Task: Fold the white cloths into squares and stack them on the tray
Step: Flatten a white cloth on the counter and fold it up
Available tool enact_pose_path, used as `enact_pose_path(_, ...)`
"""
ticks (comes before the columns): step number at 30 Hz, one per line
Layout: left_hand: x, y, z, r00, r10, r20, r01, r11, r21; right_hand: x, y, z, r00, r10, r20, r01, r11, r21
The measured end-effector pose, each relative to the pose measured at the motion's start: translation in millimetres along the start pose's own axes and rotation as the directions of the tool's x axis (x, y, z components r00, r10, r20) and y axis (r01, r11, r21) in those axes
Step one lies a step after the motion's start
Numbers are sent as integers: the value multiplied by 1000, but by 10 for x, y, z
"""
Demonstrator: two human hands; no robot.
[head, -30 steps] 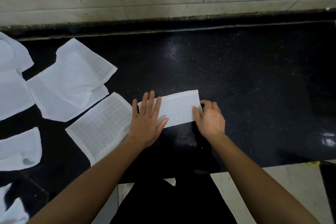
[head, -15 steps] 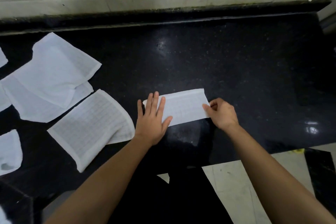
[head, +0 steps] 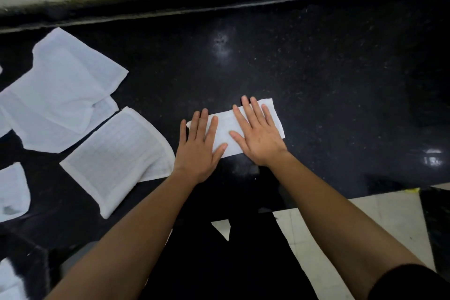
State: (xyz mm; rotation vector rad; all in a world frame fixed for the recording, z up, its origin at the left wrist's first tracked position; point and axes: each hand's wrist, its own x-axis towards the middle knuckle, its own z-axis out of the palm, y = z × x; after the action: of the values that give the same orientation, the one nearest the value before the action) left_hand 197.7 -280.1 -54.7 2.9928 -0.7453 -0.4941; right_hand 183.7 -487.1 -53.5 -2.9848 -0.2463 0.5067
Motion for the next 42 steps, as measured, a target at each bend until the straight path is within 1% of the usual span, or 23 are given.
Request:
enact_pose_path(2,-8,10,7,1000,2,13,-2,1000,10,-19,6,-21,1000,20,0,-20,1000,-3)
enact_pose_path(3,-11,16,0,1000,-1,18,1,1000,9,-40,28,-42,998,68,-6,-68,998,10)
enact_pose_path(5,-29,35,-17,1000,-14,27,14,1000,-5,-136,131,-70,975,224,1,-223,971,80)
enact_pose_path(7,-97,62,-32,998,-38,47,39,999,-9,-303,257,-78,927,373,28,-374,919,125)
enact_pose_path(9,-190,85,-31,996,-66,67,67,997,-22,-478,357,-87,884,467,25,-464,869,173)
enact_pose_path(10,-232,99,-39,994,-77,79,79,996,-29,-554,382,-103,872,489,-17,-476,856,204)
enact_pose_path(12,-298,115,-48,990,-96,103,100,994,-33,-636,367,-155,861,491,-131,-453,859,240)
enact_pose_path(13,-327,123,-51,988,-106,117,110,993,-31,-638,343,-180,856,492,-157,-445,857,260)
enact_pose_path(14,-367,131,-61,986,-112,127,117,993,-30,-629,306,-212,852,503,-146,-447,843,298)
enact_pose_path(17,-473,133,-109,980,-105,168,110,994,-21,-544,178,-338,830,557,-5,-504,754,421)
enact_pose_path(21,-511,112,-259,967,-97,234,105,994,-20,-418,81,-495,767,598,234,-616,582,531)
enact_pose_path(23,-449,95,-380,969,-110,220,123,991,-48,-382,72,-551,766,574,289,-599,476,644)
enact_pose_path(24,-397,86,-467,973,-111,201,126,990,-63,-375,73,-585,783,557,279,-562,439,701)
enact_pose_path(25,-324,71,-559,977,-108,184,127,988,-92,-374,77,-626,806,539,245,-513,430,743)
enact_pose_path(29,57,52,-1046,989,-41,145,87,941,-328,-411,69,-899,909,413,61,-304,555,775)
enact_pose_path(32,340,123,-1350,992,26,121,30,898,-439,-433,84,-1140,950,313,-9,-198,623,757)
enact_pose_path(34,510,167,-1512,988,84,127,-16,888,-460,-436,109,-1267,958,285,-25,-175,652,738)
enact_pose_path(37,684,161,-1682,968,222,117,-140,864,-484,-447,144,-1387,958,283,-43,-157,645,748)
enact_pose_path(38,714,144,-1711,967,231,104,-155,864,-480,-449,161,-1410,954,297,-48,-161,641,750)
enact_pose_path(40,742,104,-1733,979,196,63,-147,879,-454,-447,186,-1442,937,341,-71,-176,640,748)
enact_pose_path(42,715,71,-1720,987,158,-14,-147,880,-451,-447,190,-1440,916,389,-94,-199,645,738)
